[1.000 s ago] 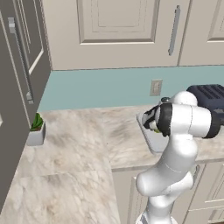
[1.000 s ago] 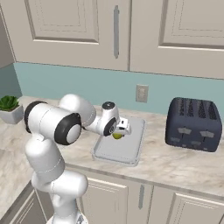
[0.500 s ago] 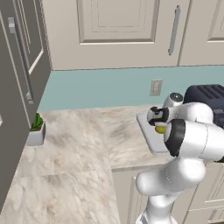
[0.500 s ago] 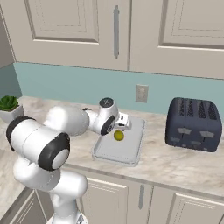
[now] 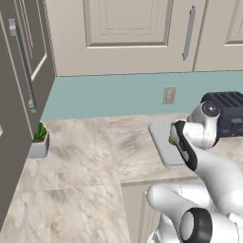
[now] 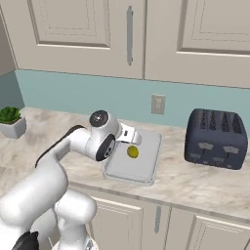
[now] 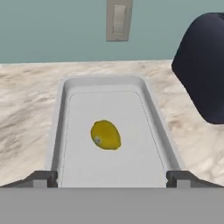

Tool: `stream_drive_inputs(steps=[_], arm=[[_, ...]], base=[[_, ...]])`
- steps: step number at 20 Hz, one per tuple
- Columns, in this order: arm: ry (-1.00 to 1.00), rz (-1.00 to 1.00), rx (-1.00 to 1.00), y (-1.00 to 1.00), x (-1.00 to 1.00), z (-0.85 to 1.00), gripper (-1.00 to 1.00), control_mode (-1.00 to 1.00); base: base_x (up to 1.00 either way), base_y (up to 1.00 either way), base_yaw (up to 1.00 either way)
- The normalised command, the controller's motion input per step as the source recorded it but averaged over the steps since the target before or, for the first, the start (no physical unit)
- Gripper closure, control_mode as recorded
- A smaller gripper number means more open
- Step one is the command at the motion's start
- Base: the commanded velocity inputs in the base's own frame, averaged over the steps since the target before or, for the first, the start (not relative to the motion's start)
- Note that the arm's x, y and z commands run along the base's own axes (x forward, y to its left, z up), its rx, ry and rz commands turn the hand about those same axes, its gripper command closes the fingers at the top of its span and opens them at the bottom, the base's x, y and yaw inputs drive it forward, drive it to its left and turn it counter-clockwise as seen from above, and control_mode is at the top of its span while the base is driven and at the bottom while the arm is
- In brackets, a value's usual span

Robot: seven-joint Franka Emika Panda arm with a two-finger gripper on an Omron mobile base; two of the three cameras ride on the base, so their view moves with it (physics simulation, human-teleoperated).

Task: Place one lemon and one fish in each tupperware on the nearby counter, to pack two identical lunches.

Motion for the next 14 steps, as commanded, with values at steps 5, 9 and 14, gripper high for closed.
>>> stream_drive_inputs(steps=[5, 9, 14], arm=[[0.01, -0.17, 0.0, 0.09, -1.0, 0.71, -1.0, -1.0], [0.03, -0.13, 0.01, 0.08, -1.0, 0.47, -1.0, -1.0], [0.01, -0.02, 0.01, 0.0, -0.2, 0.04, -1.0, 1.0]], base=[[0.0, 0.0, 0.0], [0.0, 0.0, 0.0], [-0.8, -0.01, -0.05]])
